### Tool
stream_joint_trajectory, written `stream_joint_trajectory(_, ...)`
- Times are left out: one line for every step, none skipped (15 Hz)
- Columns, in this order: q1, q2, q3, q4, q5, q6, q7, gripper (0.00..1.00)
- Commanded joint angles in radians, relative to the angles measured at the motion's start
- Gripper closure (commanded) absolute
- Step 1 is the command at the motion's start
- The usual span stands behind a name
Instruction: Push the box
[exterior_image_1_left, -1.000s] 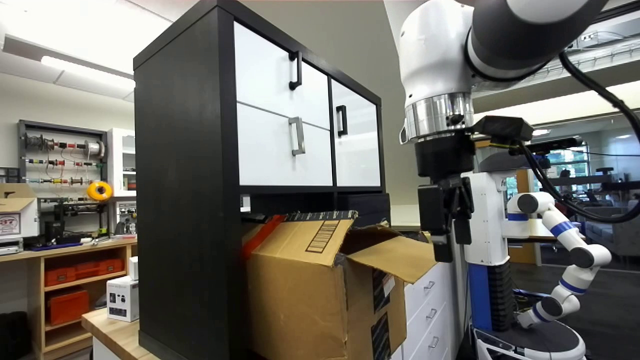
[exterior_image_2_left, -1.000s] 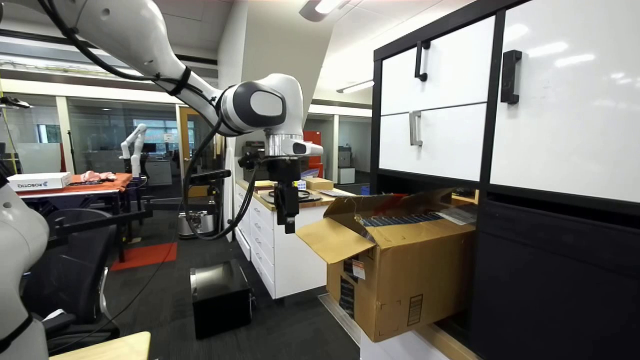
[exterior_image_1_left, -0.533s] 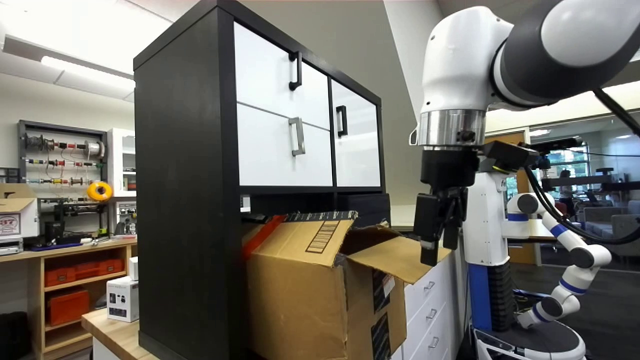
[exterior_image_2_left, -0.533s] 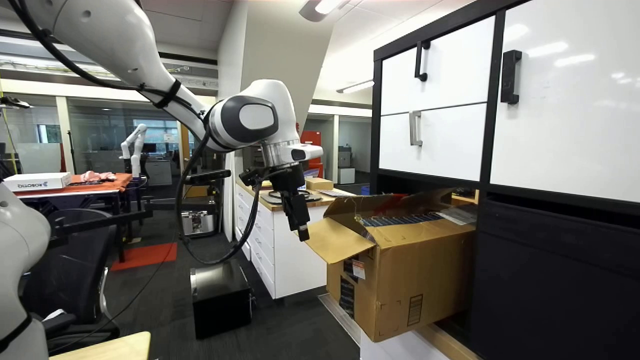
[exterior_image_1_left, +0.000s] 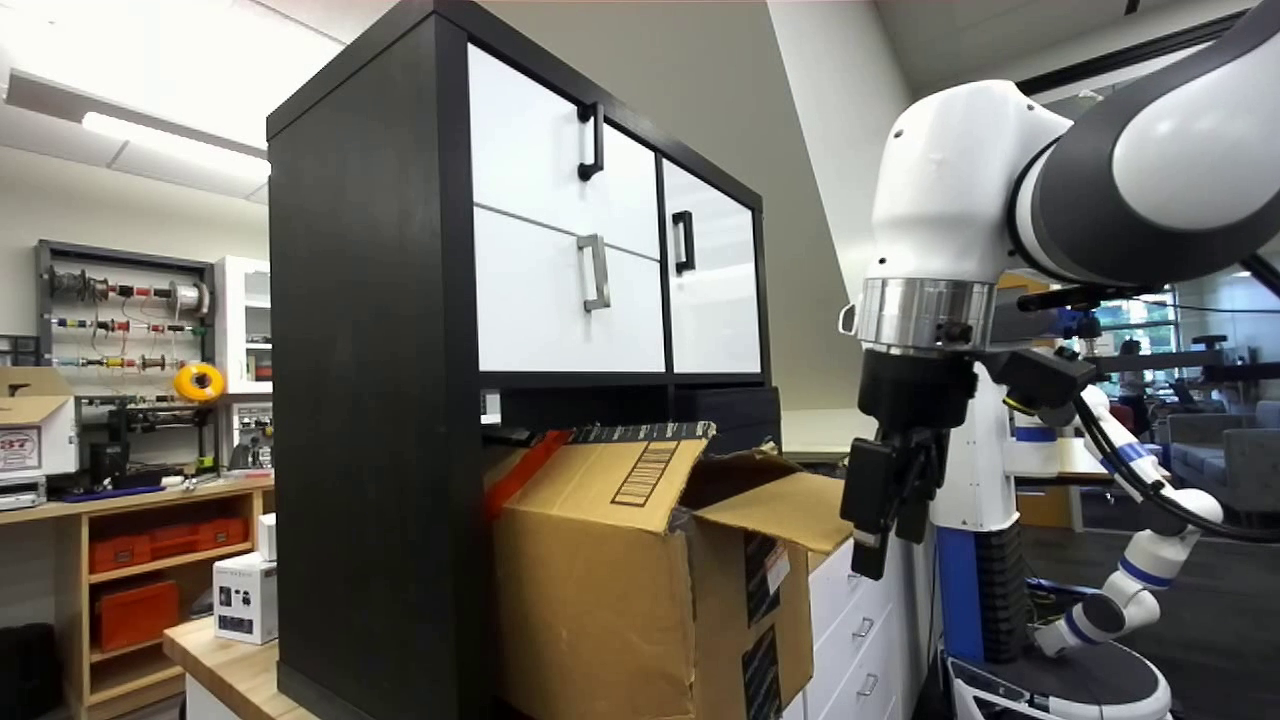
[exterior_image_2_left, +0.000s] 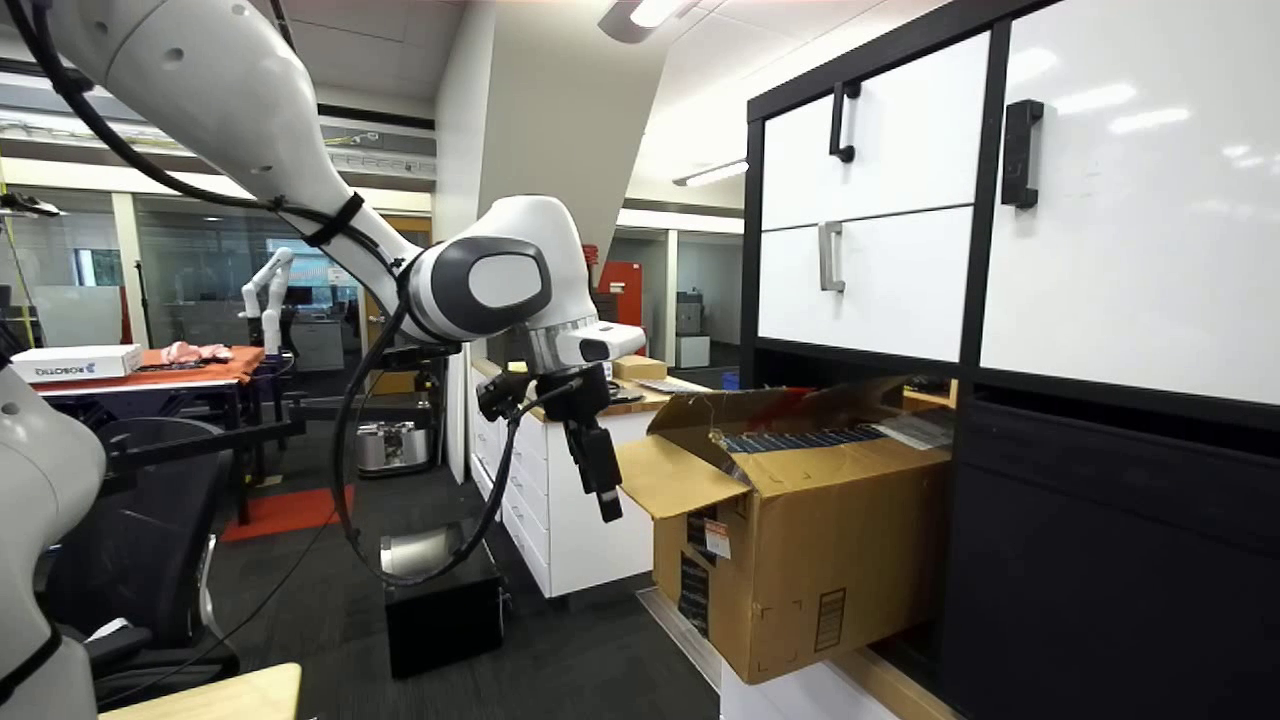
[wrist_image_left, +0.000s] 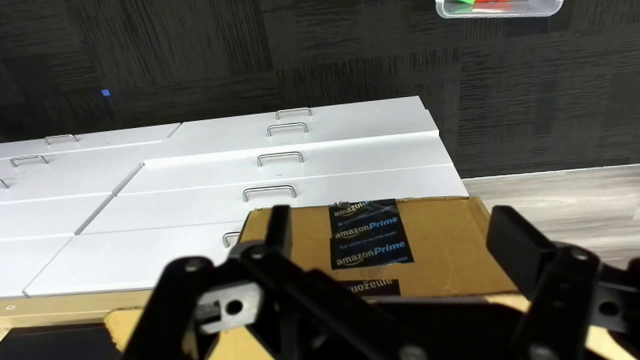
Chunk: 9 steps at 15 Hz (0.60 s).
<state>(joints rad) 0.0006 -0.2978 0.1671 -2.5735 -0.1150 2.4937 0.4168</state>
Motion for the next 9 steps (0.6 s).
stream_joint_trajectory(-0.012,0.026,0.001,-0.020,-0.015,0.071,0.016,0.00)
stream_joint_trajectory(-0.016,0.042,0.000,-0.016,-0.020,0.089,0.018,0.00)
stream_joint_trajectory(-0.019,0.057,-0.002,-0.012,-0.024,0.105,0.018,0.00)
stream_joint_trajectory(-0.024,0.075,-0.005,-0.006,-0.027,0.124,0.018,0.00)
stream_joint_trajectory(-0.028,0.092,-0.007,-0.002,-0.032,0.142,0.021,0.25)
stream_joint_trajectory(-0.035,0.111,-0.010,0.001,-0.040,0.161,0.024,0.26)
stream_joint_trajectory(-0.041,0.130,-0.014,0.003,-0.046,0.180,0.024,0.33)
stream_joint_trajectory(-0.047,0.148,-0.019,0.005,-0.056,0.199,0.028,0.40)
stream_joint_trajectory(-0.053,0.170,-0.024,0.009,-0.066,0.218,0.029,0.47)
